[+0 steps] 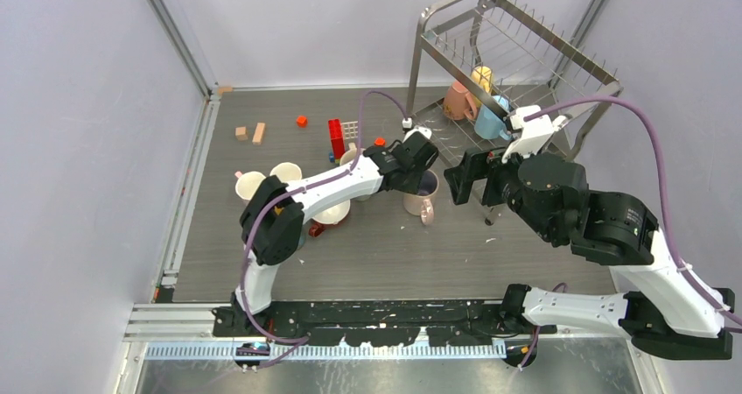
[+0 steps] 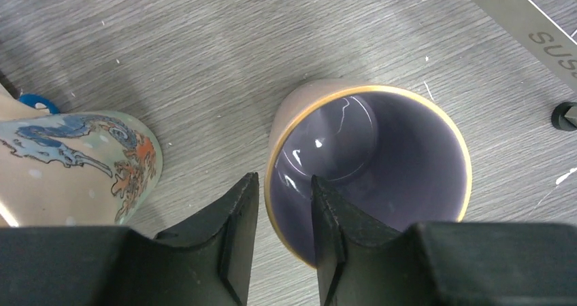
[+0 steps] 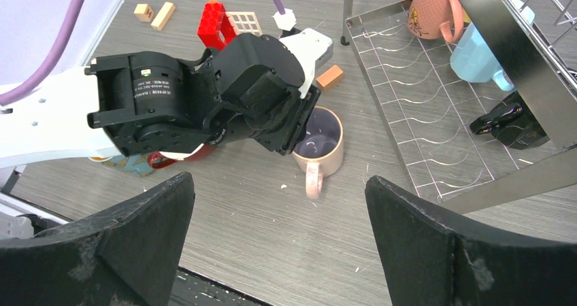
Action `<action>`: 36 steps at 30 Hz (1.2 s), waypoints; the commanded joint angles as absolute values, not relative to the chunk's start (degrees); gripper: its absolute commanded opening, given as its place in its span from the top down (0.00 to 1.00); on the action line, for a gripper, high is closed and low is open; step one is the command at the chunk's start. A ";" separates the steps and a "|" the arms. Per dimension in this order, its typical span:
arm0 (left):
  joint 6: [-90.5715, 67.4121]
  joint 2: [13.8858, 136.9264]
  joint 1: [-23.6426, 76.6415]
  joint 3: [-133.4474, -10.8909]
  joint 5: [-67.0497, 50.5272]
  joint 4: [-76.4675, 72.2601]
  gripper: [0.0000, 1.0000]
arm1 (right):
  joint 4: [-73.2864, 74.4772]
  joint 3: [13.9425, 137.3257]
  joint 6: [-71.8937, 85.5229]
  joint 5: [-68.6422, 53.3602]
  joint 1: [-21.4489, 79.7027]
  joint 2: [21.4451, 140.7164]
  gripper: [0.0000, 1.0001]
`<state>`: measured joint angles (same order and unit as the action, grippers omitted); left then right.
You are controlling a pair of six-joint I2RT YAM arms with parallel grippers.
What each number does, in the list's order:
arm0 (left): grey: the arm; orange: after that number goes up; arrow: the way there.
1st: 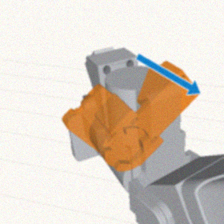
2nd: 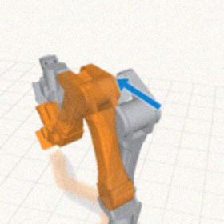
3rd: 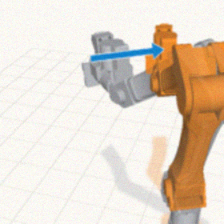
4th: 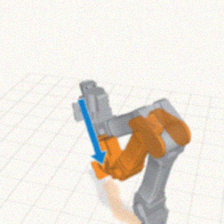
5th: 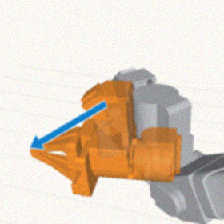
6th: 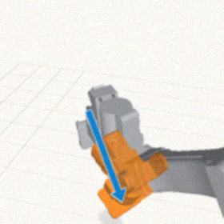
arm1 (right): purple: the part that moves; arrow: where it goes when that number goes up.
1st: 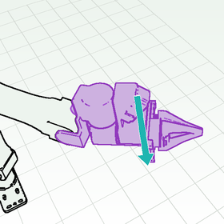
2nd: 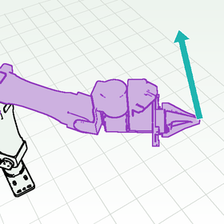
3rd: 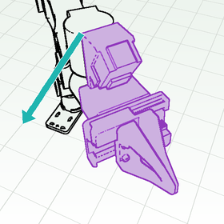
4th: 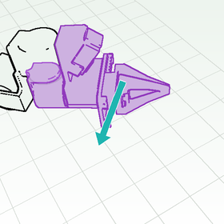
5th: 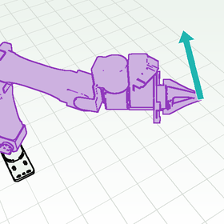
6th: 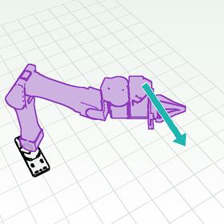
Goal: Unload the cups from the dish rack
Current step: Move the cup to the center of the board.
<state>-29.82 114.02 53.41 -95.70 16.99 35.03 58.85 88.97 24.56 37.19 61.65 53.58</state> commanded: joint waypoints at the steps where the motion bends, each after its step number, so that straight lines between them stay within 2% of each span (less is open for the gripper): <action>1: -28.87 115.33 53.53 -98.96 18.50 38.74 0.69 | 57.91 89.50 25.10 37.58 61.63 53.07 0.00; 11: -27.29 111.52 53.26 -98.22 17.86 42.29 1.00 | 57.51 89.59 24.71 37.67 61.69 52.99 0.00; 23: -25.59 101.81 51.85 -91.92 16.79 47.41 1.00 | 55.35 88.78 24.51 36.67 61.63 53.78 0.00; 36: -25.16 92.88 46.73 -80.01 14.65 45.08 1.00 | 54.15 88.25 24.75 35.74 61.62 56.03 0.00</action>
<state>-25.45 97.84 48.23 -80.99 16.03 48.29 56.97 88.23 24.36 35.68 61.65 55.68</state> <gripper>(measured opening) 0.056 0.996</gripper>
